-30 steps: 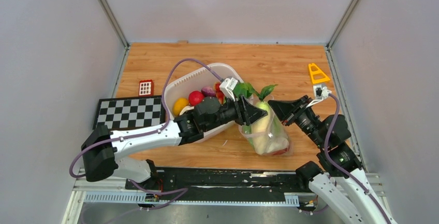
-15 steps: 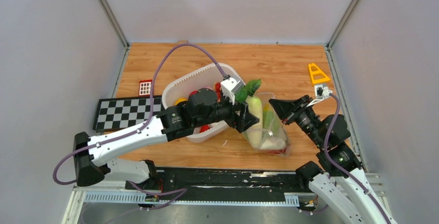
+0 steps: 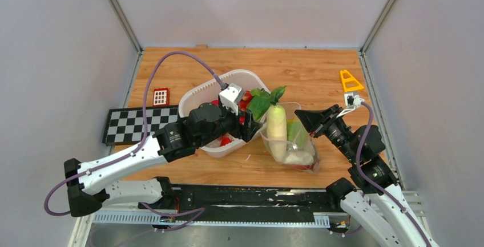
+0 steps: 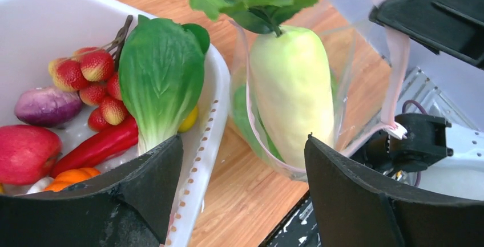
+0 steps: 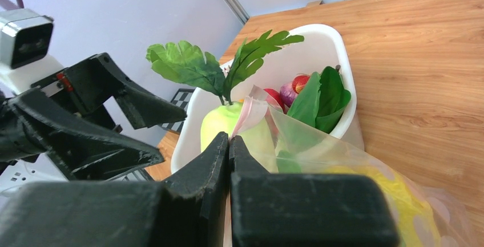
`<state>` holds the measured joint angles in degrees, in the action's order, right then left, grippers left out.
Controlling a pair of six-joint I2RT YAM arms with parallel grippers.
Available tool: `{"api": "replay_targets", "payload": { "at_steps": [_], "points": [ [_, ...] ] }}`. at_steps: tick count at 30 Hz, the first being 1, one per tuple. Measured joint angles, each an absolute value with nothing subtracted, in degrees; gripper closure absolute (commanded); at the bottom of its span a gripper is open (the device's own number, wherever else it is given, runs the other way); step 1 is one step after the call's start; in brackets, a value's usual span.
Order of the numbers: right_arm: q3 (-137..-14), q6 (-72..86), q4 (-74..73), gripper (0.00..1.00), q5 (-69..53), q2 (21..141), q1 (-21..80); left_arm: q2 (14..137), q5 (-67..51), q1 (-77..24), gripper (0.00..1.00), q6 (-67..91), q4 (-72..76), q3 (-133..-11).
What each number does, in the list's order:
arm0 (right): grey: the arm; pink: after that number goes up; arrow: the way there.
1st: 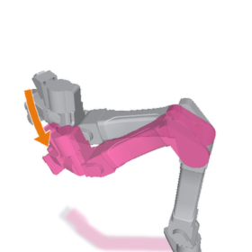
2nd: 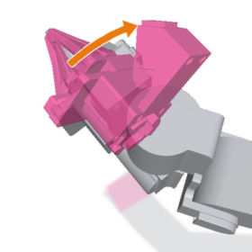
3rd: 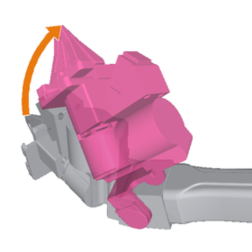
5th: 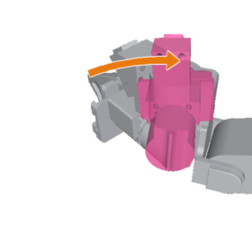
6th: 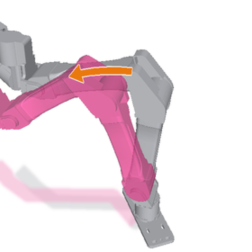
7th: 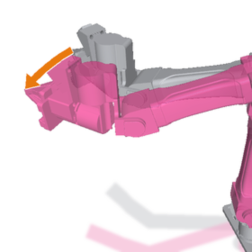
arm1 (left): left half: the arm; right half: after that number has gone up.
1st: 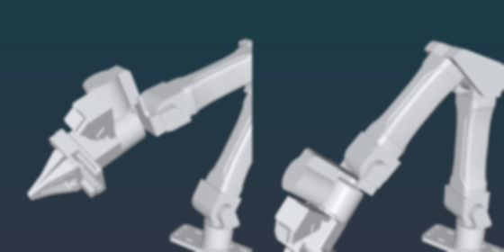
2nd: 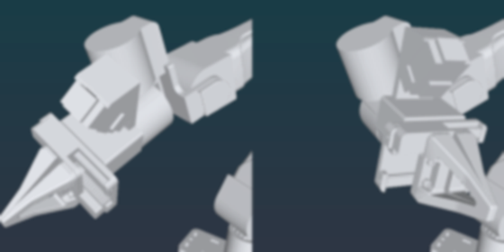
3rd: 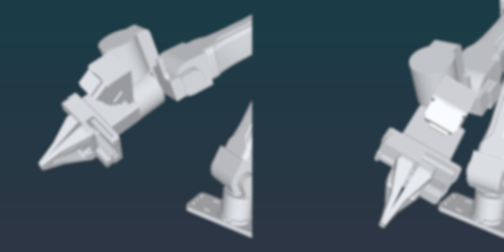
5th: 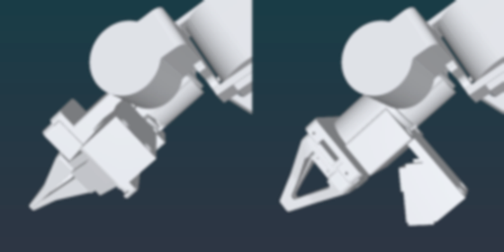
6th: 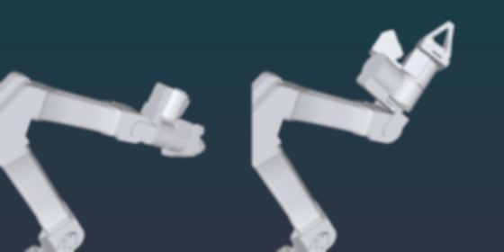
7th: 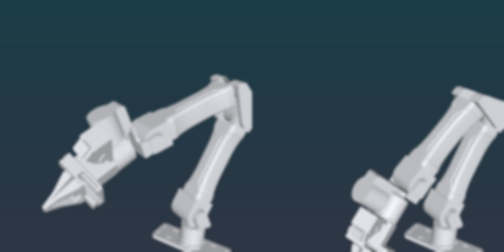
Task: Place the food in the zip-top bag and seal the zipper
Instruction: Place the fake vegetable in the zipper food storage bag, then adjust the zipper food storage bag at the center of the board.
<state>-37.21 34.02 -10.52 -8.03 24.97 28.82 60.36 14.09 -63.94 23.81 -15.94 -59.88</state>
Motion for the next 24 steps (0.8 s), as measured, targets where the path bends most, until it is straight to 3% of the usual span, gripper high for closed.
{"api": "replay_targets", "payload": {
  "at_steps": [4,14,21,24],
  "points": [
    [-37.2,34.0,-10.4,0.97,-9.0,25.6,28.8,62.4,10.5,-60.5,0.23,25.8,-14.3,-59.1],
    [-37.7,33.9,-10.6,0.97,-10.6,25.8,28.8,69.2,1.5,-56.5,0.56,29.3,-10.7,-58.5],
    [-39.1,32.2,-11.4,0.95,-12.7,28.0,28.8,72.9,-4.0,-56.3,0.97,29.1,-9.3,-58.6],
    [-42.2,29.0,-15.1,0.95,-13.2,29.4,28.8,73.1,-4.5,-56.3,1.00,28.6,-9.1,-58.8]
  ]
}}
